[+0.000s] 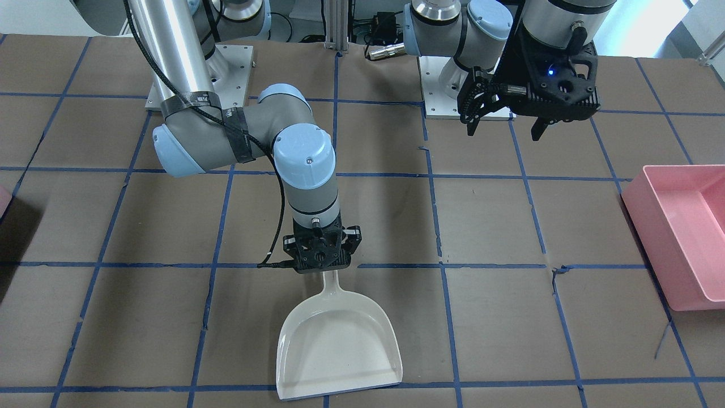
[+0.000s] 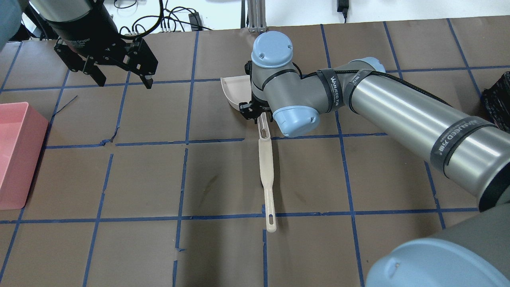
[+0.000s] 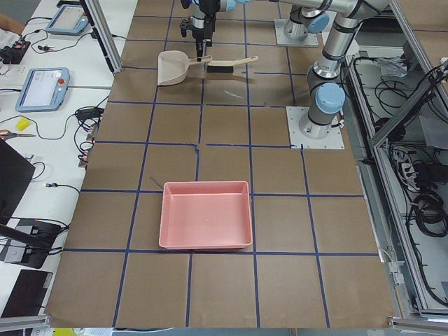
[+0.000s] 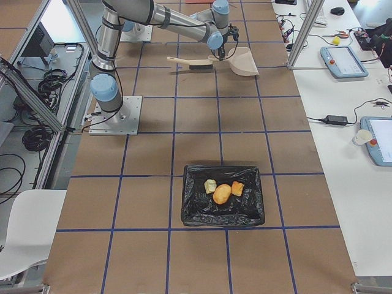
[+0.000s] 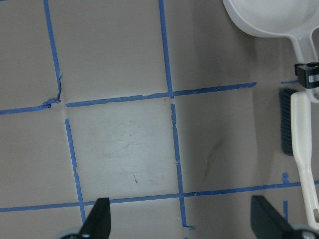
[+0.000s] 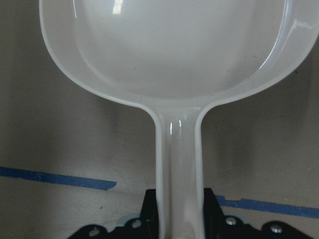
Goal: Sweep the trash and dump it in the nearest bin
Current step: 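Lower the dustpan onto the table with the right gripper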
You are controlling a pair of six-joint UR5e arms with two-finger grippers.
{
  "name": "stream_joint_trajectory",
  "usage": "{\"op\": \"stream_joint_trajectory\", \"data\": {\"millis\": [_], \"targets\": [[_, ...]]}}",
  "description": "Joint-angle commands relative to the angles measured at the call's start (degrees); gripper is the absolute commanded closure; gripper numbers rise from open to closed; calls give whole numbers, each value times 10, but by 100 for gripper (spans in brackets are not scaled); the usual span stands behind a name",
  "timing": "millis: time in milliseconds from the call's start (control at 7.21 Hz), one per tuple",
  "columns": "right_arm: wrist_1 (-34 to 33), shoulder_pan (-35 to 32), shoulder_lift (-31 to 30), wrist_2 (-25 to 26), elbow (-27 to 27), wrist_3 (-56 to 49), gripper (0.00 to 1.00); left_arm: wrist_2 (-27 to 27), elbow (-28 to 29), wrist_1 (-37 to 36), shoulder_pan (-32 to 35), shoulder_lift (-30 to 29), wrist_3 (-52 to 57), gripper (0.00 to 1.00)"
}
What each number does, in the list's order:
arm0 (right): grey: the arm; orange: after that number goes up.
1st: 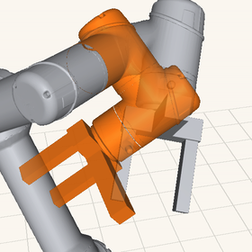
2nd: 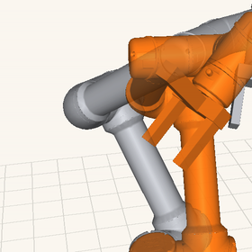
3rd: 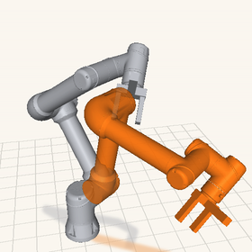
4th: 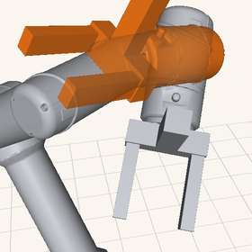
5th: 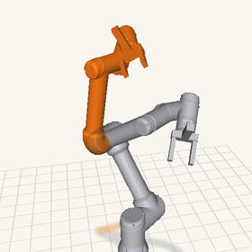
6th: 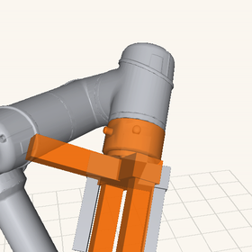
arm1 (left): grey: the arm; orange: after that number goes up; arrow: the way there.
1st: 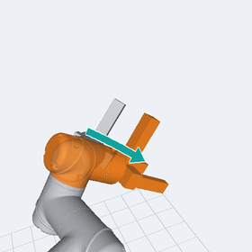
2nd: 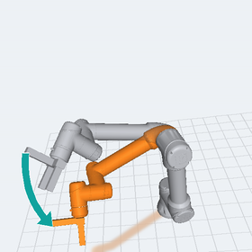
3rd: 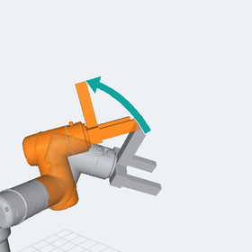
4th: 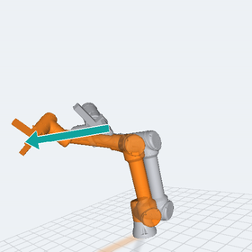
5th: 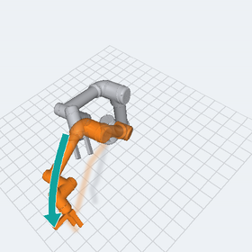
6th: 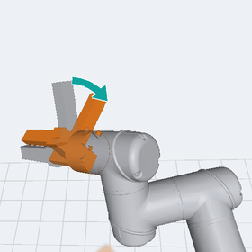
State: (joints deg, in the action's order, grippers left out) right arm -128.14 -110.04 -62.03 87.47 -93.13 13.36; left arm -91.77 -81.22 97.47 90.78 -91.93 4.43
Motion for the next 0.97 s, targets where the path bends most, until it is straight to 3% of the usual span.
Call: {"op": "stream_joint_trajectory", "data": {"millis": [0,416,832], "targets": [[2,1,2,0,3,0,28,1,1,0,0,0,0,0],[40,18,-32,2,25,-28,24,1,-3,-4,0,0,-1,0],[224,52,-107,-28,89,-48,13,-1,1,-11,-2,-2,1,0]]}}
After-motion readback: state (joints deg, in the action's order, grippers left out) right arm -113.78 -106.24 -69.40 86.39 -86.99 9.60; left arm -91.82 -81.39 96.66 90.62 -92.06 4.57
